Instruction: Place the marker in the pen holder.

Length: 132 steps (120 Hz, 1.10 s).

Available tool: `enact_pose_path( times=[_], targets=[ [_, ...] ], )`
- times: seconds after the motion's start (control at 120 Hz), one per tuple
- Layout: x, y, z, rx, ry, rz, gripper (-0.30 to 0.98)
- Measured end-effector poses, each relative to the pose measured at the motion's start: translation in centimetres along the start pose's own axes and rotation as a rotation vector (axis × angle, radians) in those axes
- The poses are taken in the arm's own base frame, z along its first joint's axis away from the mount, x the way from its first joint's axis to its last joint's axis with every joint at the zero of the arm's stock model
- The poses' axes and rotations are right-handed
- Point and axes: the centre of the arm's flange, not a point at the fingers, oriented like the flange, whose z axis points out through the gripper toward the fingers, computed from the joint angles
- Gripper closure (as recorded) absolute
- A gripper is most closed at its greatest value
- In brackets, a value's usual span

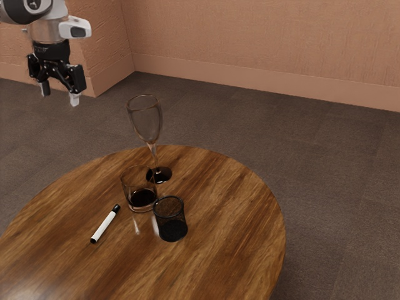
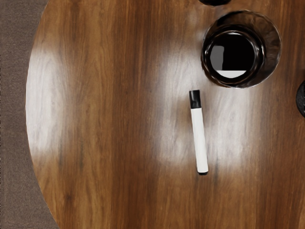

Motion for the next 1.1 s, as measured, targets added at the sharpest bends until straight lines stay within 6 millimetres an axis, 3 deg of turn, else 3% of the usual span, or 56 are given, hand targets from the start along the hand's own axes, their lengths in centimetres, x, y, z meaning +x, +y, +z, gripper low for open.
enact_pose_path(
  times=[0.242,0.358,0.442,0.483,0.575,0.633,0.692,0.758,0.925,1.017,1.1],
  targets=[
    [1.1,3.1,-1.2,0.012,0.084,0.088,0.00],
    [0.3,4.3,-2.6,0.010,0.114,0.113,0.00],
    [-0.8,5.6,-1.5,-0.017,0.084,0.125,0.01],
    [-3.0,5.3,2.0,-0.035,0.033,0.116,0.03],
    [-6.1,2.0,16.5,-0.101,-0.145,0.027,0.08],
    [-5.9,1.6,22.7,-0.116,-0.205,-0.004,0.14],
    [-4.9,1.9,27.0,-0.114,-0.236,-0.017,0.19],
    [-3.9,2.5,30.0,-0.104,-0.247,-0.034,0.21],
    [-1.8,5.2,33.5,-0.074,-0.190,-0.048,0.24],
    [-2.3,7.3,36.2,-0.076,-0.167,-0.049,0.24],
    [-2.9,7.7,37.5,-0.094,-0.138,-0.089,0.25]
  ],
)
